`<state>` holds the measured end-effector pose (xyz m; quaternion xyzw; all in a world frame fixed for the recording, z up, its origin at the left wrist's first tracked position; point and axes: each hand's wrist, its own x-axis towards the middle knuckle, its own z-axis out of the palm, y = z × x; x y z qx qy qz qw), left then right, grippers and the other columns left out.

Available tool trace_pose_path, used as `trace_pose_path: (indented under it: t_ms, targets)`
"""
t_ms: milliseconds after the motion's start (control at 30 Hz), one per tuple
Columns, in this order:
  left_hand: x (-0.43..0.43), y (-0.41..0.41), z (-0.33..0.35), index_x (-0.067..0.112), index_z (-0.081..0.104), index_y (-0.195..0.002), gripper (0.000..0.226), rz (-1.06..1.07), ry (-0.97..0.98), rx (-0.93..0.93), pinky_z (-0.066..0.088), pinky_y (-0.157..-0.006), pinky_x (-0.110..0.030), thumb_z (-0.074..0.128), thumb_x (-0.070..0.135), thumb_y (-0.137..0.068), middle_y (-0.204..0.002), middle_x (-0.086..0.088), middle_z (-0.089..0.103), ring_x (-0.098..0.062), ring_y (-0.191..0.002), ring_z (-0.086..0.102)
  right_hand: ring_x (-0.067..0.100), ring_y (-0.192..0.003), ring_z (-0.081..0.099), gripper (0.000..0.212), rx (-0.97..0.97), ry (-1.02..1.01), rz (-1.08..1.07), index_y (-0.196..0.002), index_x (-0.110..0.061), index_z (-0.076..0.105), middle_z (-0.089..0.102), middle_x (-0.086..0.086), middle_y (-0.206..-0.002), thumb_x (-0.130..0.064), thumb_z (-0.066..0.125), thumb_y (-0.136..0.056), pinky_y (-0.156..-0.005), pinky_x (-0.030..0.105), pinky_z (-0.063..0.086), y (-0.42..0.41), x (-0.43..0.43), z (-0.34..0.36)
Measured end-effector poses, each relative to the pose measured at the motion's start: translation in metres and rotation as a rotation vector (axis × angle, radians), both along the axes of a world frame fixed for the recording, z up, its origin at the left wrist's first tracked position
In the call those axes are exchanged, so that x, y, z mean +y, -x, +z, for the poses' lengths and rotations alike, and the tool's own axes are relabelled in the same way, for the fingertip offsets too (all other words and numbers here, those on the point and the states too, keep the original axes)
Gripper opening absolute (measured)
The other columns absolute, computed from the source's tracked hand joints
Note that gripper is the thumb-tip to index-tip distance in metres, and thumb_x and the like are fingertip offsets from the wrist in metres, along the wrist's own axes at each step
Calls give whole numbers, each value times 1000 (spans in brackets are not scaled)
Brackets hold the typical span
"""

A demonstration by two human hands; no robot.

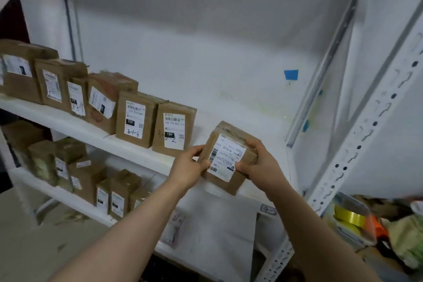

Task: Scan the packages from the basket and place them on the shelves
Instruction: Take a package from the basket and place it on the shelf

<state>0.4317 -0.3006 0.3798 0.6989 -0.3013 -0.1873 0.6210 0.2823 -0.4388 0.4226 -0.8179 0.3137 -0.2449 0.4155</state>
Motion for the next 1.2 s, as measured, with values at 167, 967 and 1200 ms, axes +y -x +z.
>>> trace_pose_path:
  t_ms: [167,967,1200]
  targets:
    - [-23,-40,-4,20,48,-144,51,-62,-124,46,50,-103,-40,59,5,-96,-130,9,52,-21,-124,55,28,-112,62,71,227,164,-86,-149,-24,36,61,8,-129,-11,69,-87,-89,38,55,-52,-12,-12]
    - [-20,-121,-44,22,68,-98,18,-8,-228,18,50,-89,-34,60,7,-93,-105,2,66,-20,-102,61,29,-114,60,66,314,175,-107,-146,-22,36,59,10,-133,-13,69,-90,-81,35,53,-139,-26,-13]
    - [-17,-116,-47,23,68,-94,18,-30,-226,33,48,-79,-31,59,8,-94,-103,0,67,-21,-96,61,36,-105,64,85,278,85,-107,-154,-30,19,59,10,-119,-11,70,-88,-82,48,60,-131,-21,-11]
